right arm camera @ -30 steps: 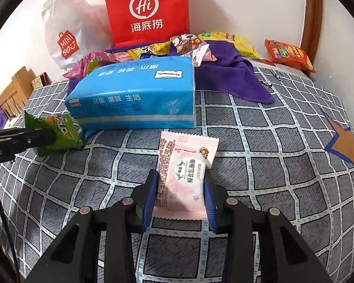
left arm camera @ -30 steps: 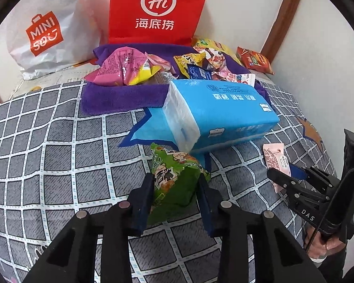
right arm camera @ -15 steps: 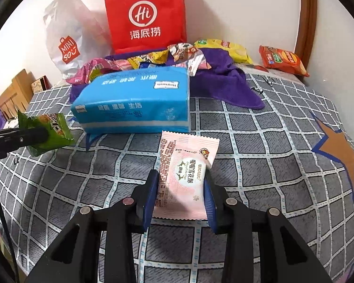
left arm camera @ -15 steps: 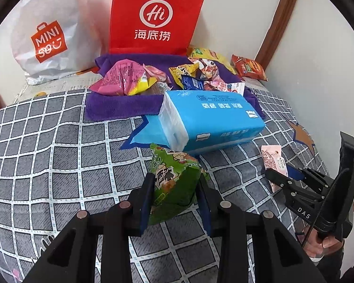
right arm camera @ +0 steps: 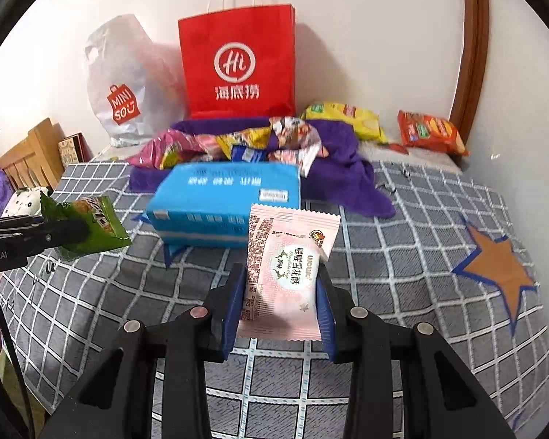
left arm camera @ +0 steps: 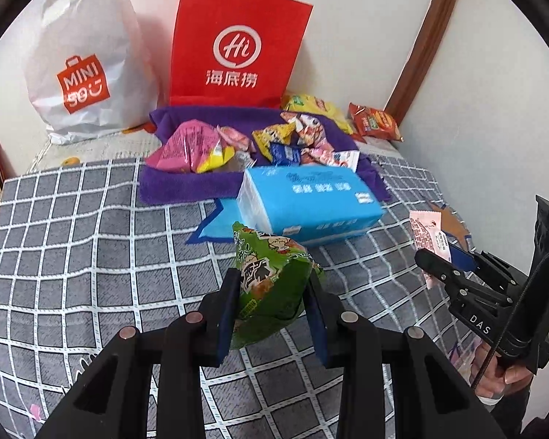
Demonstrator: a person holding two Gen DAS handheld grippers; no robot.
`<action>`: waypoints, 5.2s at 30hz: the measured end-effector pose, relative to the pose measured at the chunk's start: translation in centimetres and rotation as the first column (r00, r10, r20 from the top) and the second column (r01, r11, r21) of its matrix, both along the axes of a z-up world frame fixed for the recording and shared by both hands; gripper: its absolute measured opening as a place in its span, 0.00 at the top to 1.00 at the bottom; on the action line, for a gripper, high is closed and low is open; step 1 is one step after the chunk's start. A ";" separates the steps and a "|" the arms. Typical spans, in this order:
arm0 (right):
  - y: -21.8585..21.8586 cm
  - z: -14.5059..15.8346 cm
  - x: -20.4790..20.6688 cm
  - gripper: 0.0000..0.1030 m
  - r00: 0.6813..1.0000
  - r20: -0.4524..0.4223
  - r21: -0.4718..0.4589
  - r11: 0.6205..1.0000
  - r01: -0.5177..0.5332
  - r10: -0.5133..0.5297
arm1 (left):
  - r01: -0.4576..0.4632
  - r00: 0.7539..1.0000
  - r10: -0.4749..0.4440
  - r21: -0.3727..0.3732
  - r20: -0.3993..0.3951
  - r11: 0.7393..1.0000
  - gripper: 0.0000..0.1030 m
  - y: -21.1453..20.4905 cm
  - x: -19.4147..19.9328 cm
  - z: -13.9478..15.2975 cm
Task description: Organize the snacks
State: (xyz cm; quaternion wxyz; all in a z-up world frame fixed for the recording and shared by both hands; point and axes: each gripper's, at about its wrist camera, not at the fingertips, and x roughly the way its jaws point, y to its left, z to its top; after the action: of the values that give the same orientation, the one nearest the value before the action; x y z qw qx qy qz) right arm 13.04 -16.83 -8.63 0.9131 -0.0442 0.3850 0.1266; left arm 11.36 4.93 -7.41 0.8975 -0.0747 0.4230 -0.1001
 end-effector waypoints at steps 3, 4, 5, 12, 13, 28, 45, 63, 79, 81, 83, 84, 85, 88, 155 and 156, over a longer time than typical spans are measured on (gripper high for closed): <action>0.2 1.2 0.1 0.64 1.000 0.013 0.002 1.000 -0.008 0.008 | 0.004 1.000 -0.004 0.002 0.012 1.000 0.68 -0.3 0.1 0.9; 0.2 1.6 0.2 0.64 1.000 0.017 0.007 1.000 -0.010 0.010 | 0.006 1.000 -0.006 0.002 0.016 1.000 0.69 -0.3 0.1 1.2; 0.2 1.8 0.3 0.64 1.000 0.019 0.009 1.000 -0.012 0.011 | 0.007 1.000 -0.007 0.001 0.018 1.000 0.69 -0.4 0.2 1.5; 0.1 4.0 1.3 0.64 0.999 0.035 0.023 1.000 -0.008 0.007 | 0.009 0.999 -0.009 -0.008 0.036 1.000 0.69 -0.6 1.0 3.5; 0.1 4.2 1.6 0.64 0.999 0.036 0.024 1.000 -0.005 0.004 | 0.008 0.999 -0.008 -0.008 0.036 1.000 0.69 -0.7 1.2 3.6; 1.0 8.1 7.7 0.65 0.998 0.058 0.033 0.999 -0.011 0.009 | -0.029 0.998 0.031 -0.027 0.047 0.999 0.69 -0.2 6.6 6.6; 3.4 8.5 17.1 0.64 0.999 0.024 0.057 0.997 -0.045 0.044 | -0.054 0.997 0.055 -0.023 0.050 0.998 0.69 1.7 13.0 6.7; 5.7 7.3 24.2 0.64 0.997 0.010 0.085 0.994 -0.075 0.075 | -0.125 0.992 0.127 -0.065 0.024 0.990 0.69 5.9 20.4 5.8; 7.6 2.3 26.1 0.64 0.976 -0.098 0.039 0.980 -0.193 0.196 | -0.144 0.983 0.134 -0.073 -0.128 0.987 0.69 6.4 25.4 -0.8; 7.8 1.8 26.3 0.64 0.974 -0.117 0.030 0.981 -0.193 0.195 | -0.145 0.981 0.134 -0.073 -0.138 0.987 0.69 6.4 25.6 -1.2; 7.8 1.4 26.5 0.64 0.972 -0.129 0.021 0.981 -0.194 0.195 | -0.148 0.980 0.138 -0.065 -0.142 0.987 0.69 6.4 25.7 -1.5; 7.8 1.2 26.7 0.64 0.972 -0.139 0.019 0.982 -0.191 0.191 | -0.151 0.980 0.141 -0.060 -0.143 0.987 0.69 6.4 25.8 -1.6; 7.7 1.0 26.8 0.64 0.970 -0.150 0.018 0.982 -0.189 0.189 | -0.151 0.980 0.142 -0.058 -0.143 0.987 0.68 6.3 25.8 -1.6; 7.7 0.5 27.0 0.64 0.965 -0.177 0.011 0.981 -0.195 0.194 | -0.153 0.980 0.143 -0.062 -0.141 0.986 0.68 6.4 25.8 -1.6; 4.3 5.9 20.6 0.54 0.992 -0.127 -0.015 1.000 -0.020 0.018 | -0.068 0.995 0.072 0.059 -0.064 0.996 0.23 0.5 19.3 3.8; 4.2 6.2 20.1 0.54 0.992 -0.128 -0.017 1.000 -0.019 0.016 | -0.073 0.995 0.076 0.051 -0.060 0.996 0.22 0.4 18.6 4.1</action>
State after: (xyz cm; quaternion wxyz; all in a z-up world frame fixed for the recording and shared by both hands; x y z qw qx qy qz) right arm 33.11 -12.65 -2.46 0.8849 -0.0475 0.4436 0.1337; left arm 29.93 5.33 -3.27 0.8887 -0.0715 0.4497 -0.0536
